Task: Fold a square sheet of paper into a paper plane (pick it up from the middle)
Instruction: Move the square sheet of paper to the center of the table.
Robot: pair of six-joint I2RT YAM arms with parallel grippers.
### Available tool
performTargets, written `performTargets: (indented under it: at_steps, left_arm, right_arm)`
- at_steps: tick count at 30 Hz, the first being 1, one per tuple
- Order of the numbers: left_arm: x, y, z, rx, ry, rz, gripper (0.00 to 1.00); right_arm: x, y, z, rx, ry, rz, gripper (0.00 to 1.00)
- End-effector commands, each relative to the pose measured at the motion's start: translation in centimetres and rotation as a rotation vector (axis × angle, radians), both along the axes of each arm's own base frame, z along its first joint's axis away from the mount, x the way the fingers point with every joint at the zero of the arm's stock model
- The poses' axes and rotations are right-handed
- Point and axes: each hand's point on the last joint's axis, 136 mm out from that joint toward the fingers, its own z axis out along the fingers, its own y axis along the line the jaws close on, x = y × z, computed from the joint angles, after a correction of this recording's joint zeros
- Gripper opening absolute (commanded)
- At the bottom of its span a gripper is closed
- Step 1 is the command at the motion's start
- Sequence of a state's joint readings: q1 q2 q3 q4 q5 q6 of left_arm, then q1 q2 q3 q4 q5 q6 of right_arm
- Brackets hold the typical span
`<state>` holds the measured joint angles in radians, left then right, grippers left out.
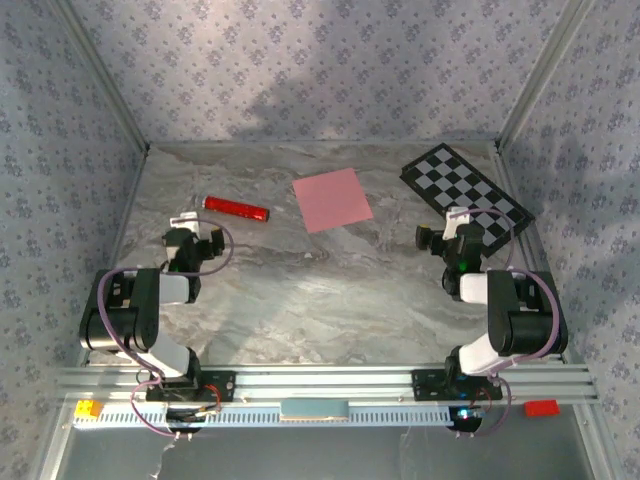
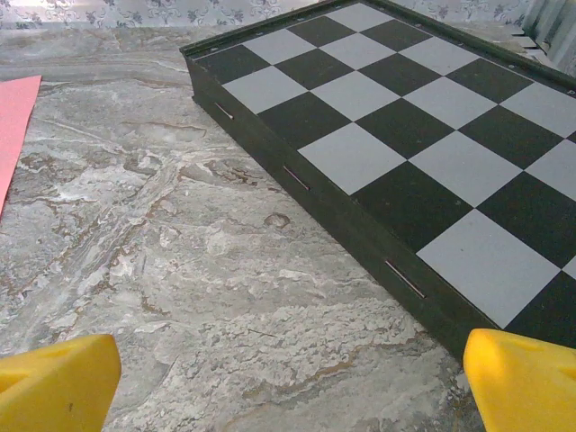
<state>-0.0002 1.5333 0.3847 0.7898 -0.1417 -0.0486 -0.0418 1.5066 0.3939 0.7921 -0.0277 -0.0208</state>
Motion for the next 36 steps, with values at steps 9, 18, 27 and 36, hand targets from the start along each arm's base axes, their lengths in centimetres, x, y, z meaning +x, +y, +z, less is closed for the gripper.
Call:
performTargets:
  at_steps: [9, 18, 27, 36]
  left_arm:
    - [1.1, -0.3, 1.6, 0.004, -0.054, -0.019, 1.00]
    - [1.1, -0.3, 1.6, 0.005, -0.054, -0.020, 1.00]
    - [1.0, -0.3, 1.5, 0.004, -0.052, -0.019, 1.00]
    - [0.7, -0.7, 2.1, 0.004, -0.084, -0.044, 1.00]
  right_arm:
    - [0.1, 0.0, -0.3, -0.011, 0.009, 0.015, 1.00]
    - [0.1, -0.3, -0.3, -0.003, 0.007, 0.000, 1.00]
    - [0.1, -0.3, -0.3, -0.006, 0.007, -0.002, 1.00]
    - [-0.1, 0.9, 0.1, -0.017, 0.004, 0.068, 1.00]
